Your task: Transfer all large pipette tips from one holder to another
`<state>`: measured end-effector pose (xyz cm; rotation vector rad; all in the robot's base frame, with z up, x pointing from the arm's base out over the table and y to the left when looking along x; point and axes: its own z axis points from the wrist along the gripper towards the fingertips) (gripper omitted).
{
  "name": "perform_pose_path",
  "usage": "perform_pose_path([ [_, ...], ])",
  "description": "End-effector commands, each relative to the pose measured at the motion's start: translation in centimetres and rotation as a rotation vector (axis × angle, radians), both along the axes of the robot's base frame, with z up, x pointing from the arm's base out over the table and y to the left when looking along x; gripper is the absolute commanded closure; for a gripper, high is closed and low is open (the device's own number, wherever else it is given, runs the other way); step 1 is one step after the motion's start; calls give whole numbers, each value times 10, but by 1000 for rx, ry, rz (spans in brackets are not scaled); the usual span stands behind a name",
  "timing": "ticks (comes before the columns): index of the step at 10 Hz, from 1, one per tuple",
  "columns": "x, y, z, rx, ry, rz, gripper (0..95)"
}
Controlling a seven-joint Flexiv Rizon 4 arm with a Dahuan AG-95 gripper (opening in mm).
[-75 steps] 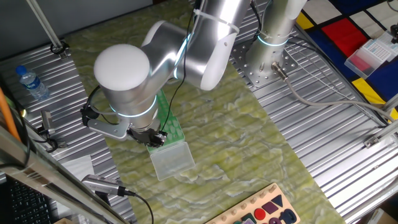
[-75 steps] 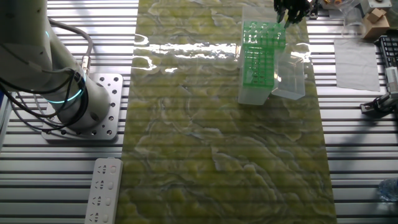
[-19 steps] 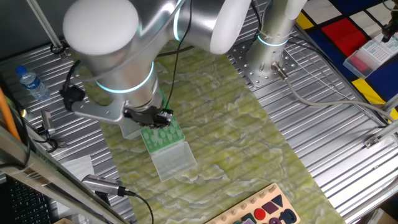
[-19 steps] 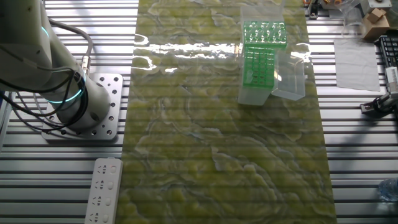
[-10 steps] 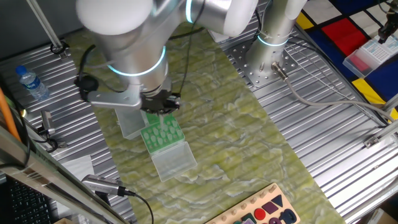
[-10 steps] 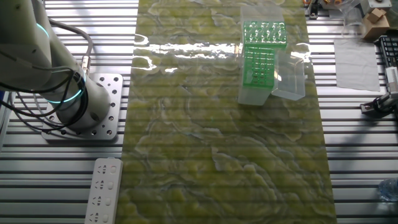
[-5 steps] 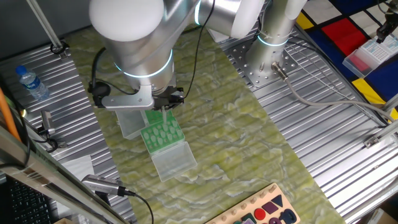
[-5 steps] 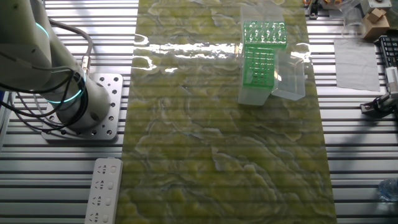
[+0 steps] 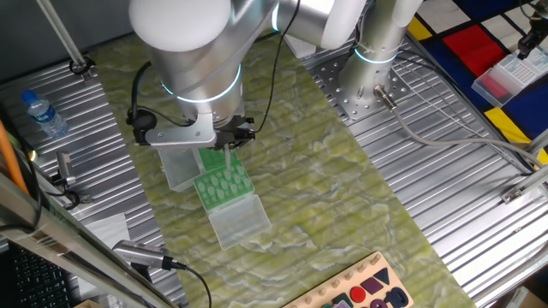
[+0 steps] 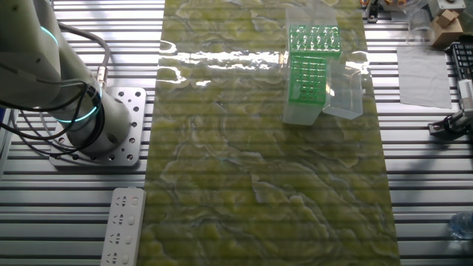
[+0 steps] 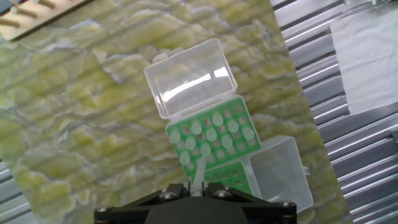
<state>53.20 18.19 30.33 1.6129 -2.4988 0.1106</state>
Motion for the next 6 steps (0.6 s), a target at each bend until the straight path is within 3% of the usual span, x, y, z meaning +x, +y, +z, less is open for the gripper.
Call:
perform_pose_path([
  [1,0,0,0,1,-3,-23,950],
  [6,0,0,0,-2,-37,-82,950],
])
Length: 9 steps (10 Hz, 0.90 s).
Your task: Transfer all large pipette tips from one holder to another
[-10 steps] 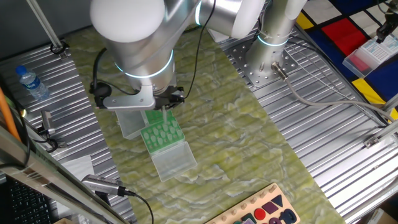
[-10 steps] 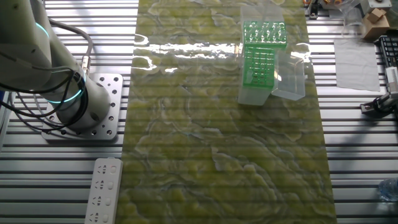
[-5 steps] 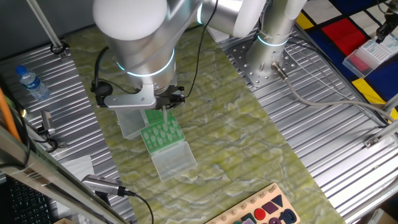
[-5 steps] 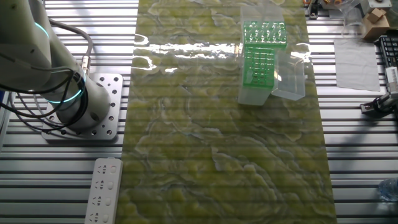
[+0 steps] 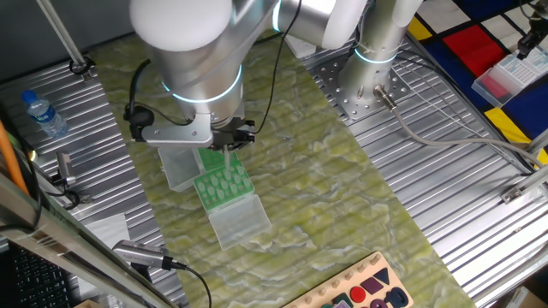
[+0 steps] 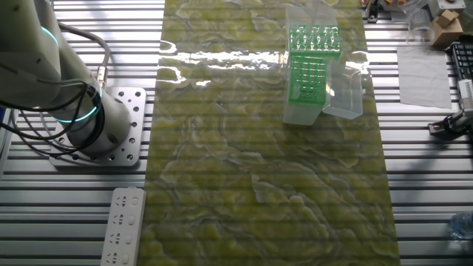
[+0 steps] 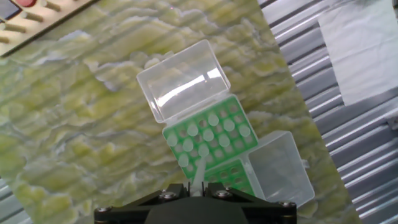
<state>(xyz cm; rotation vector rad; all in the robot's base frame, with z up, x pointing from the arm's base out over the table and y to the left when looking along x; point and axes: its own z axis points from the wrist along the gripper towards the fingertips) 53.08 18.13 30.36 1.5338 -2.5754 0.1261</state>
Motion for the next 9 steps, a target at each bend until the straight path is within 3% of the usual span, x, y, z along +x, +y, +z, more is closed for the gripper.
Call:
perform_pose_path([
  [1,1,1,0,-4,-19,-31,950],
  [3,1,1,0,6,-49,-52,950],
  [4,1,1,0,27,-52,-66,950],
  [9,-3,-7,6,53,-21,2,950],
])
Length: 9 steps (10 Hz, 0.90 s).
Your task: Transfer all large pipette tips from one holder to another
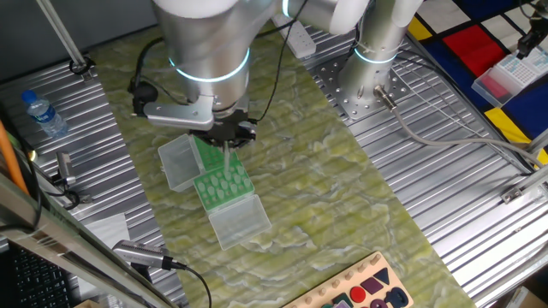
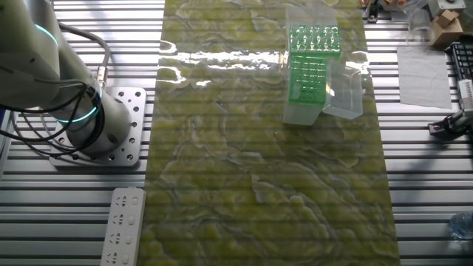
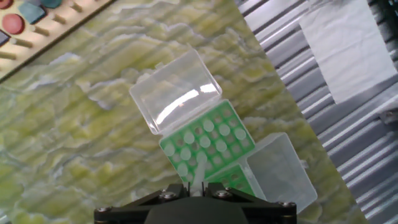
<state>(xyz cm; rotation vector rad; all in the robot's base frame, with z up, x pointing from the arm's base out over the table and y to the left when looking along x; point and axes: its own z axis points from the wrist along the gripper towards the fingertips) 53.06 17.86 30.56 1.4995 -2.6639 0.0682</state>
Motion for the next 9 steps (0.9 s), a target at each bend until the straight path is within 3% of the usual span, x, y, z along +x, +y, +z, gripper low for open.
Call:
perform_pose_path([
  [1,-9,-17,14,-11,19,86,950],
  [5,-20,-39,19,-30,22,143,950],
  [9,-20,-65,3,-28,15,211,950],
])
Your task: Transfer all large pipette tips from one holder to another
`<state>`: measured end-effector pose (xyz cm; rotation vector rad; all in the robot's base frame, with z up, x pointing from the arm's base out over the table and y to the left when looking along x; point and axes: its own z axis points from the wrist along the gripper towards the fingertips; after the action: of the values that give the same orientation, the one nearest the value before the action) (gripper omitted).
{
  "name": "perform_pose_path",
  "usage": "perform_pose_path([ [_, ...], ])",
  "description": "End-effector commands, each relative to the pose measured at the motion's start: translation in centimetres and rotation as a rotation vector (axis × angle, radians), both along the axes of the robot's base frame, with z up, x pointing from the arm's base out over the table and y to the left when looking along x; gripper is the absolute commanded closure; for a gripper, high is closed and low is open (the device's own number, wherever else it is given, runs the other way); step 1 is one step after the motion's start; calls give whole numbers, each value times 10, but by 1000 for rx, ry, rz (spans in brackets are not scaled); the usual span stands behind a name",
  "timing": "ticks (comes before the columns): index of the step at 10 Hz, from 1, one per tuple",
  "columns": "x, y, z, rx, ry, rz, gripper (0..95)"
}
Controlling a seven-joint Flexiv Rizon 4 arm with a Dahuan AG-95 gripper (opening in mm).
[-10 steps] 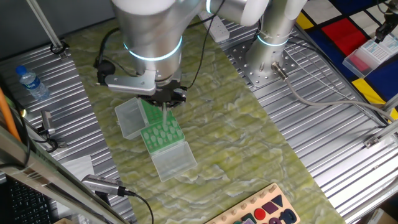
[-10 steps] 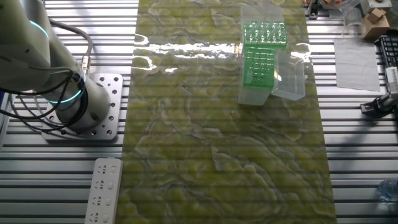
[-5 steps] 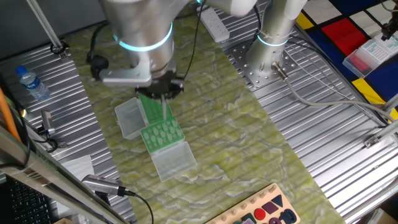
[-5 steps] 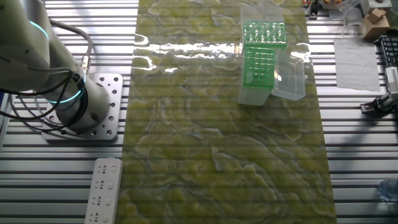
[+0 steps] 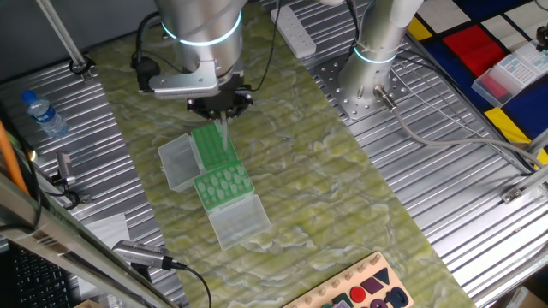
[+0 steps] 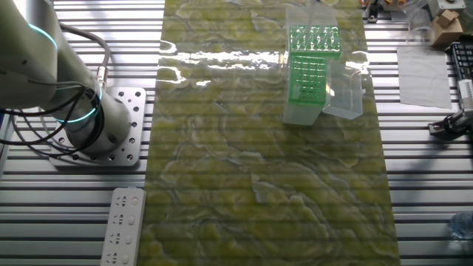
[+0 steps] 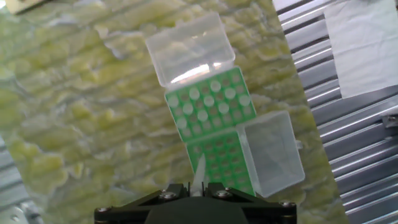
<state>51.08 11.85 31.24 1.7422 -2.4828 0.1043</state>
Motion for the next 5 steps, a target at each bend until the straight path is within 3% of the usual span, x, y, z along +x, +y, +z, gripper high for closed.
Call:
perform_pose_path([
  [1,0,-8,-6,1,-2,15,950],
  [5,-5,-15,-14,-31,8,85,950],
])
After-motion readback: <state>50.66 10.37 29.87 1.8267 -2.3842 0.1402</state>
